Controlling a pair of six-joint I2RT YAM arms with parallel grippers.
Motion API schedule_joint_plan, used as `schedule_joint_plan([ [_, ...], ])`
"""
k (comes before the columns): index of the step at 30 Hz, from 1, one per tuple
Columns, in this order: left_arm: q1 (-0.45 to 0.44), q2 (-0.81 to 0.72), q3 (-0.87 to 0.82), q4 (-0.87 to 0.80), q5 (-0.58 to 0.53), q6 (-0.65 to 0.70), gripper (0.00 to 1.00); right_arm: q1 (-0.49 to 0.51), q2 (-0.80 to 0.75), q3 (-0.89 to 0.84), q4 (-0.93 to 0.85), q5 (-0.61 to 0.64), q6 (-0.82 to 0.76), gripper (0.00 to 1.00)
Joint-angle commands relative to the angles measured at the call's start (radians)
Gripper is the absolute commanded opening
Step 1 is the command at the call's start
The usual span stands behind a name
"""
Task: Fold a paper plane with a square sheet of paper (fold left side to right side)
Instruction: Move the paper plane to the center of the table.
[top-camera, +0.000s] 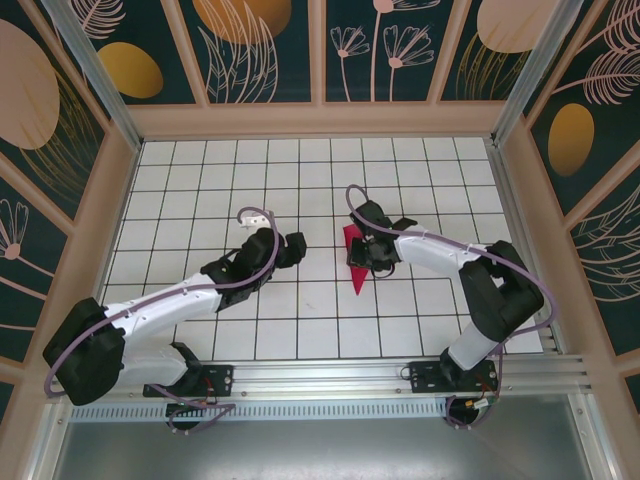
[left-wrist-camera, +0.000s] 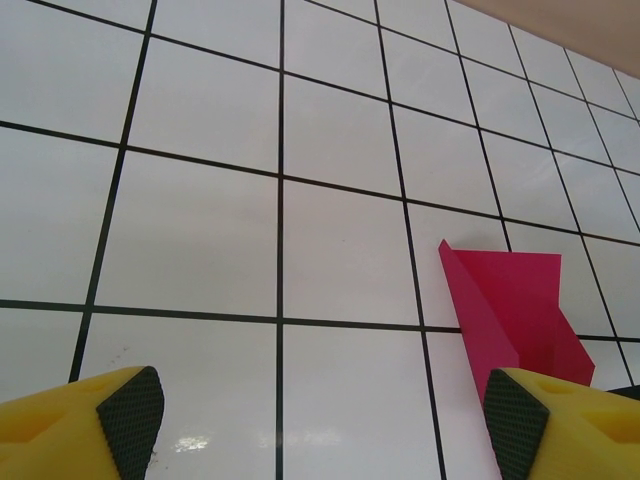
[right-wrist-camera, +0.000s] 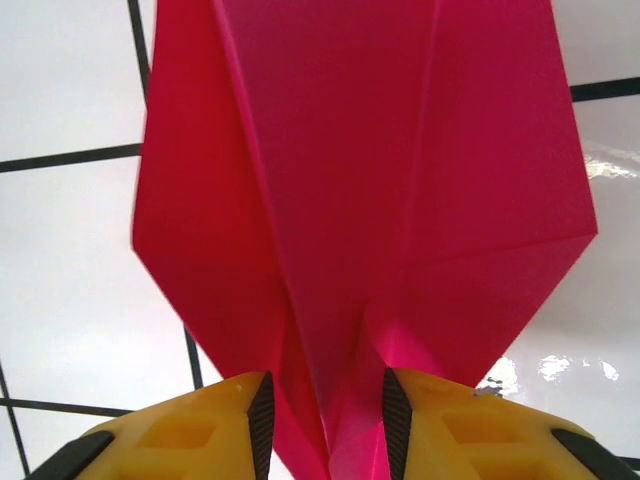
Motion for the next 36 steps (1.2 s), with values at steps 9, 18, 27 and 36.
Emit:
schedule_joint_plan([
  [9,-0.005,-0.014,-0.012,0.005,-0.028,-0.001,0.87,0.024,-0.025,0.038,-0.092,0.089,0.021,0.42],
  [18,-0.006,-0.007,-0.012,0.008,-0.029,0.003,0.87,0.032,-0.053,0.030,-0.102,0.062,0.026,0.48],
  [27,-0.005,-0.009,-0.015,0.005,-0.030,0.003,0.88,0.050,0.000,0.025,-0.069,0.062,0.039,0.49],
  [36,-0.005,-0.009,-0.014,-0.007,-0.031,0.003,0.88,0.053,0.074,0.046,-0.032,0.032,0.029,0.27],
])
